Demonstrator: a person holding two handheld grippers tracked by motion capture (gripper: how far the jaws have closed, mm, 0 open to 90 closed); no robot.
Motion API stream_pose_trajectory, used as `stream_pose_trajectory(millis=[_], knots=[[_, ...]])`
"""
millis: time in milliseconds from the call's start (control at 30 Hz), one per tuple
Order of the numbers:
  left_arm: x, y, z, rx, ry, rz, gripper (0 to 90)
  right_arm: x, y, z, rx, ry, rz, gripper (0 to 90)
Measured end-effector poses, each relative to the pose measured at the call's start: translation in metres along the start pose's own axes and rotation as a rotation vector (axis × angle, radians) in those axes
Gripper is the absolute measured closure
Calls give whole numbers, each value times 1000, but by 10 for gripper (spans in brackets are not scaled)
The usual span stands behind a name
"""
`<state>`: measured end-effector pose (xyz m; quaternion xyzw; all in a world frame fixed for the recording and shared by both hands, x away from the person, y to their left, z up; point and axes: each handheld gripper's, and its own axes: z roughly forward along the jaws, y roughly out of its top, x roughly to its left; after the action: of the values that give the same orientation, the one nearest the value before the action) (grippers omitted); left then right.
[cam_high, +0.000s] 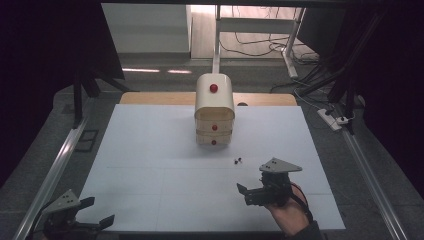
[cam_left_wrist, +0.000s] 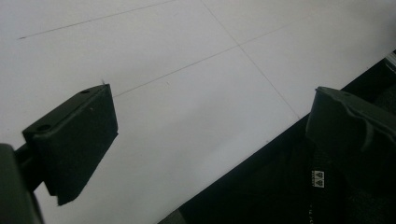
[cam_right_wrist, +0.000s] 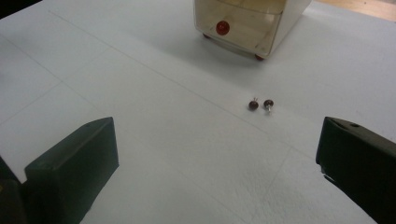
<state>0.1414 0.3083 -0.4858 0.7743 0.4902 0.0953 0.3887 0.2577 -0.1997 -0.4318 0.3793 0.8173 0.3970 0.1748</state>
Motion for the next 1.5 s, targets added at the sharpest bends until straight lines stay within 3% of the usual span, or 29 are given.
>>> stream_pose_trajectory(millis=[600, 833, 1100, 1500], knots=[[0, 0, 0, -2, -2, -3, 24, 4, 17, 22, 8, -24, -51, 0], [0, 0, 0, -2, -1, -2, 24, 5, 26, 33, 2, -53, -96, 0], [1, 0, 0, -2, -2, -3, 24, 6, 34, 43, -3, -35, -62, 0], [1, 0, 0, -2, -2, -4, 24, 9, 48, 61, 3, -37, -56, 0]])
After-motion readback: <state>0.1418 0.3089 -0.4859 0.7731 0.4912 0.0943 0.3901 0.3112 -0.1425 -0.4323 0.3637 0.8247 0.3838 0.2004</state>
